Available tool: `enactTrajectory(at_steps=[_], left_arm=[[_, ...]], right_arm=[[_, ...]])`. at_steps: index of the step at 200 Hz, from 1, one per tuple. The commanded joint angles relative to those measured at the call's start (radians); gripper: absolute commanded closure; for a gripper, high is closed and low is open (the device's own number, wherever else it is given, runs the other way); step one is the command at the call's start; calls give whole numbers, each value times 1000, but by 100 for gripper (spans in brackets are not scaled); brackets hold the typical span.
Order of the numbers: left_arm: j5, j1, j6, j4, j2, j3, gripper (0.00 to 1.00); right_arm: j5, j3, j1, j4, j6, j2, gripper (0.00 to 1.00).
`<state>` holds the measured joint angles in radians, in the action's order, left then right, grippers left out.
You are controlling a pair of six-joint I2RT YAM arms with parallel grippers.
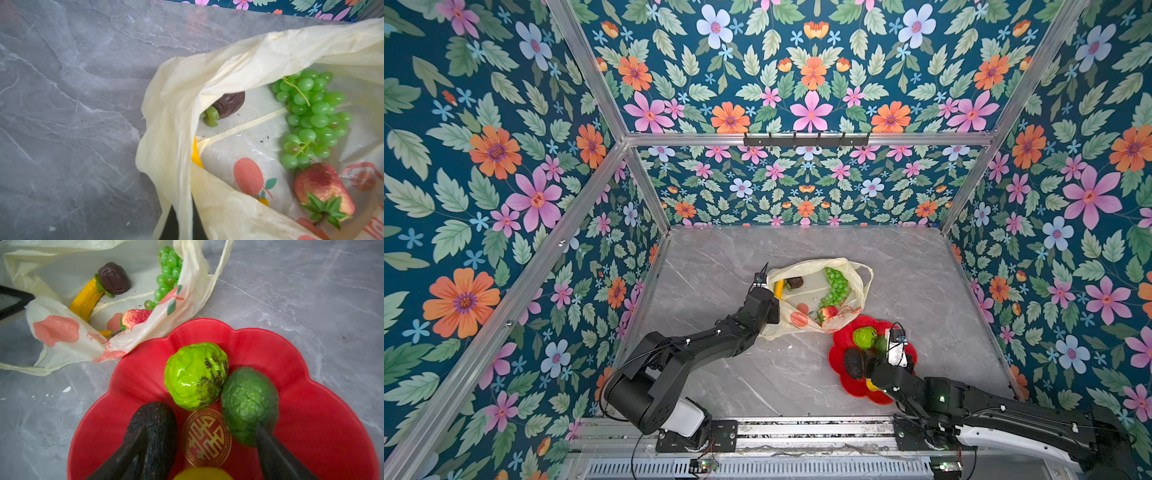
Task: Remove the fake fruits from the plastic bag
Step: 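Lower the lemon into the red plate and open the right gripper, then move the open right gripper back over the bag mouth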
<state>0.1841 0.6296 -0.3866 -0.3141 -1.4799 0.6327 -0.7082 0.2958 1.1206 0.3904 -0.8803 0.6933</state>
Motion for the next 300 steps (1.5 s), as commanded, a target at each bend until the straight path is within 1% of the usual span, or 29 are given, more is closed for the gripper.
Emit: enactTrajectory(at_steps=[1,59,74,89,105,143,172,186,203,220,237,248,259,274,300], left_arm=[[8,-1,14,-11,2,2,93],[-3,-1,14,-9,-4,6,93],[-11,-1,13,-10,-5,7,93],[-15,-1,13,-10,-4,7,93],[-18,-1,13,-10,-3,7,93],[-8,0,9,-6,9,3,93],[4,-1,-12,-1,-6,7,93],[5,-1,-24,-2,-6,4,93],[3,-1,-23,-3,-7,4,93],[8,-1,-23,11,-17,14,93],[17,-3,-30,25,-22,20,93],[20,-5,-43,36,-24,24,93],[18,-13,-62,41,-25,25,93],[-3,-25,-81,30,-27,17,93],[-15,-33,-93,29,-29,15,93]], right_arm=[[91,16,-50,34,-28,9,21],[99,125,-55,118,-15,69,24],[133,172,-82,135,1,99,24],[195,235,-131,141,41,147,25],[263,313,-173,141,94,215,25],[321,514,-207,109,226,412,25],[414,649,-246,45,312,581,25],[464,715,-267,34,337,662,28],[492,793,-277,42,367,751,30],[506,863,-284,71,372,827,31],[555,908,-298,72,377,888,32],[587,927,-310,58,382,925,34],[619,949,-318,36,394,956,38],[662,986,-326,-1,434,1040,40],[702,1059,-328,-50,491,1129,45]])
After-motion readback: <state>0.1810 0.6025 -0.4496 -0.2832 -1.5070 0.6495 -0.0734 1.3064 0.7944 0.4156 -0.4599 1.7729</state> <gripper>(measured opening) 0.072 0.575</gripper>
